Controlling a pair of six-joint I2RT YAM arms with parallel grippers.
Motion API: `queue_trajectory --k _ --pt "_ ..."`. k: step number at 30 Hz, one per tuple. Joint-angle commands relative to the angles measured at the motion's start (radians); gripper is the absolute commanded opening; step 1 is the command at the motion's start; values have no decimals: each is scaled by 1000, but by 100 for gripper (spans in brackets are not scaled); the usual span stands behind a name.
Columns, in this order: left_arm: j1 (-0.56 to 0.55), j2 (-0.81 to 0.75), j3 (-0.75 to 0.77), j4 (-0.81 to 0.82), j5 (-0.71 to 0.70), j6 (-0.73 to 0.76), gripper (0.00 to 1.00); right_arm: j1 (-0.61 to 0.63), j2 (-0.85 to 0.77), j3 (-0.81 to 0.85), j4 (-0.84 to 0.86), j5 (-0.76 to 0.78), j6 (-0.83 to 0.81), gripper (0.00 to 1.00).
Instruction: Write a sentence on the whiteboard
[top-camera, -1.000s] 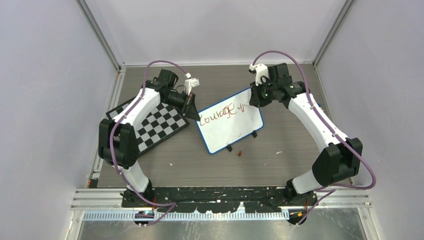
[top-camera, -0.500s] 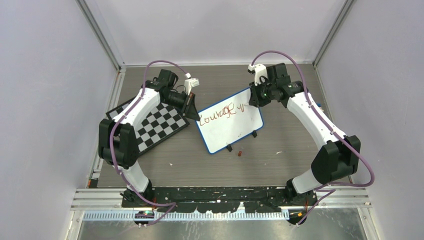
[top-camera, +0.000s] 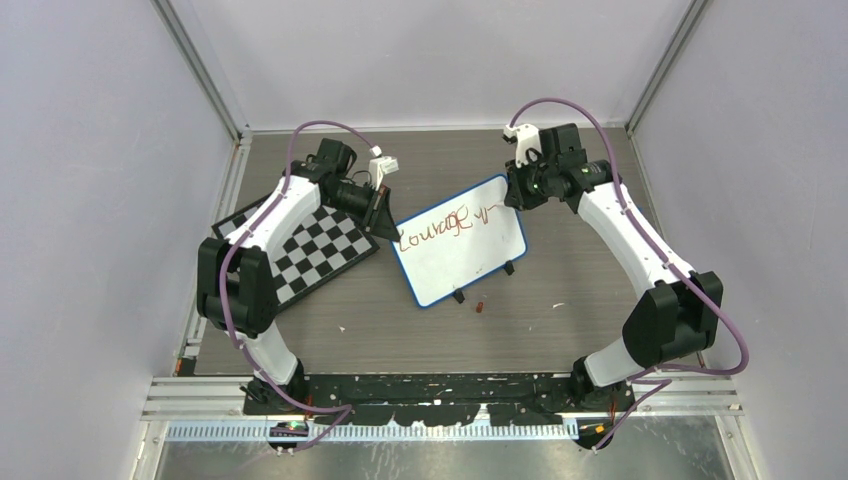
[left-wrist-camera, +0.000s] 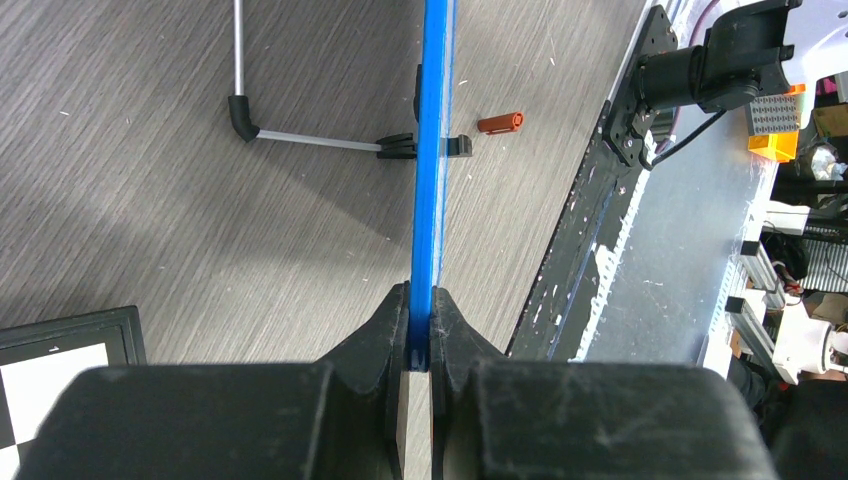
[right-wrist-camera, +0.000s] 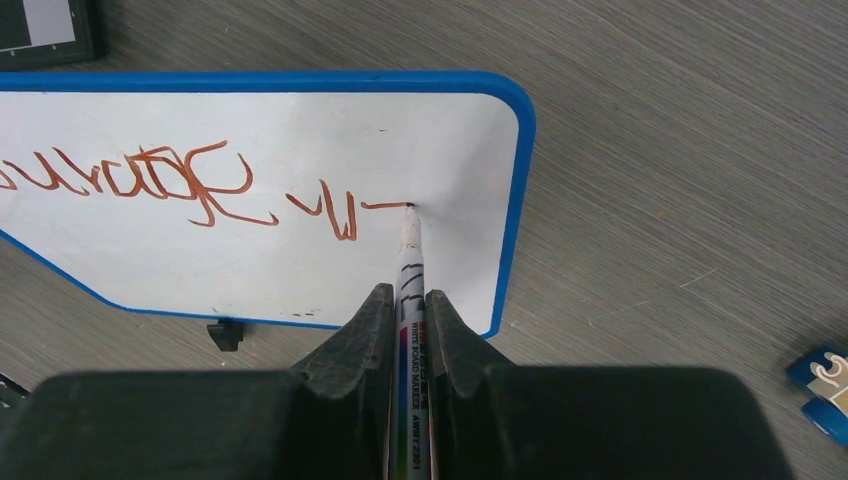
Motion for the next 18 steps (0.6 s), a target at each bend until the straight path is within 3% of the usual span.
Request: queue_trajectory --k 1,11,18 --pt "-2 1 30 -8 -13 25 0 2 -2 9 38 -27 2 0" --pt "-4 -4 25 -7 -12 26 0 12 -10 -42 19 -26 -15 0" --pt "-4 -3 26 -12 -12 31 0 12 -25 16 -15 -8 -35 0"
